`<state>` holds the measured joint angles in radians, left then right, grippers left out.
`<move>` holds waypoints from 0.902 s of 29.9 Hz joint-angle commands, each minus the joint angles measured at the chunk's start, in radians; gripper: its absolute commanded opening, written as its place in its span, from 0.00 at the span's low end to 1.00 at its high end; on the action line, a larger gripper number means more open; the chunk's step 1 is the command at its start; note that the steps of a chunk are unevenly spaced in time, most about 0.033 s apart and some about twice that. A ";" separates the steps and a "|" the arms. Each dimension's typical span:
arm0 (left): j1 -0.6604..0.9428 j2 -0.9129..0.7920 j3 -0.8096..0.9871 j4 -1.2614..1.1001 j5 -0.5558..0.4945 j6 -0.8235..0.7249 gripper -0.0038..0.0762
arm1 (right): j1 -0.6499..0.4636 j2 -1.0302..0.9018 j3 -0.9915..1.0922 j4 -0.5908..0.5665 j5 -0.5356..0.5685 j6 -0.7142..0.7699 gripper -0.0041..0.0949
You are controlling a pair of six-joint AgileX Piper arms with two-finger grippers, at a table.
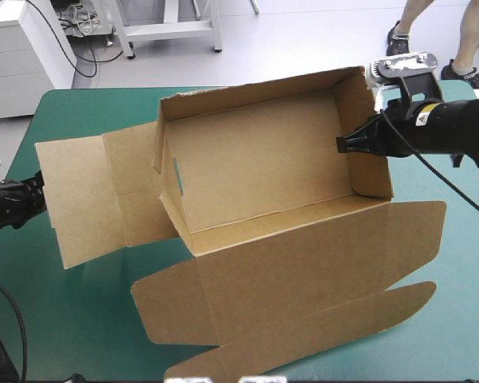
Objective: Fold the box
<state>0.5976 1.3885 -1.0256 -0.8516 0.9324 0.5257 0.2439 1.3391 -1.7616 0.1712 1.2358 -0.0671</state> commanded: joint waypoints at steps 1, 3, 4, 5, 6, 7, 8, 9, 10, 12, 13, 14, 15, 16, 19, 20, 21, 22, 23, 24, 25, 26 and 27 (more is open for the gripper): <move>-0.029 -0.030 -0.026 -0.002 0.000 -0.010 0.86 | -0.008 -0.007 -0.027 0.078 -0.065 -0.025 0.02; -0.042 -0.030 -0.026 -0.027 0.012 -0.008 0.85 | -0.008 0.003 -0.027 0.080 -0.071 -0.027 0.02; -0.054 -0.030 -0.026 -0.057 0.023 0.009 0.84 | -0.008 0.008 -0.027 0.080 -0.075 -0.029 0.02; -0.066 -0.030 -0.026 -0.082 0.034 0.040 0.84 | -0.008 0.015 -0.027 0.080 -0.084 -0.029 0.02; -0.077 -0.030 -0.026 -0.103 0.043 0.061 0.84 | -0.011 0.021 -0.027 0.080 -0.092 -0.029 0.02; -0.095 -0.030 -0.026 -0.136 0.053 0.086 0.84 | -0.010 0.033 -0.027 0.088 -0.097 -0.036 0.02; -0.111 -0.030 -0.026 -0.165 0.067 0.119 0.84 | -0.010 0.042 -0.027 0.100 -0.102 -0.047 0.02; -0.124 -0.030 -0.026 -0.195 0.078 0.143 0.84 | -0.010 0.054 -0.027 0.113 -0.108 -0.060 0.02; -0.141 -0.030 -0.026 -0.220 0.091 0.165 0.84 | -0.010 0.066 -0.027 0.122 -0.116 -0.063 0.02; -0.168 -0.030 -0.026 -0.267 0.121 0.227 0.84 | -0.010 0.088 -0.027 0.129 -0.134 -0.063 0.02; -0.180 -0.030 -0.026 -0.293 0.137 0.255 0.84 | -0.010 0.103 -0.027 0.134 -0.150 -0.063 0.02; -0.189 -0.030 -0.026 -0.317 0.156 0.284 0.84 | -0.010 0.113 -0.027 0.134 -0.163 -0.063 0.02; -0.199 -0.030 -0.026 -0.345 0.176 0.310 0.84 | -0.010 0.120 -0.027 0.134 -0.174 -0.063 0.02; -0.205 -0.030 -0.026 -0.366 0.202 0.332 0.84 | -0.010 0.126 -0.027 0.134 -0.184 -0.063 0.02; -0.235 -0.030 -0.026 -0.454 0.257 0.381 0.84 | -0.010 0.142 -0.027 0.134 -0.215 -0.060 0.02; -0.253 -0.030 -0.026 -0.493 0.264 0.384 0.84 | -0.010 0.146 -0.027 0.134 -0.224 -0.060 0.02; -0.276 -0.030 -0.026 -0.531 0.274 0.390 0.84 | -0.010 0.151 -0.027 0.130 -0.226 -0.060 0.02; -0.292 -0.030 -0.026 -0.561 0.289 0.414 0.84 | -0.010 0.151 -0.027 0.125 -0.228 -0.060 0.02; -0.312 -0.030 -0.026 -0.593 0.310 0.435 0.84 | -0.010 0.155 -0.027 0.122 -0.230 -0.055 0.02; -0.332 -0.030 -0.026 -0.614 0.329 0.448 0.84 | -0.010 0.158 -0.027 0.114 -0.232 -0.055 0.02; -0.346 -0.030 -0.026 -0.629 0.343 0.452 0.84 | -0.010 0.159 -0.027 0.101 -0.232 -0.048 0.02; -0.357 -0.030 -0.026 -0.654 0.348 0.454 0.84 | -0.010 0.159 -0.027 0.088 -0.232 -0.048 0.02; -0.363 -0.032 -0.026 -0.667 0.348 0.454 0.84 | -0.010 0.162 -0.027 0.082 -0.232 -0.048 0.02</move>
<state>0.2609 1.3885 -1.0256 -1.3805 1.1944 0.9619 0.2394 1.5346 -1.7616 0.2494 1.0707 -0.1276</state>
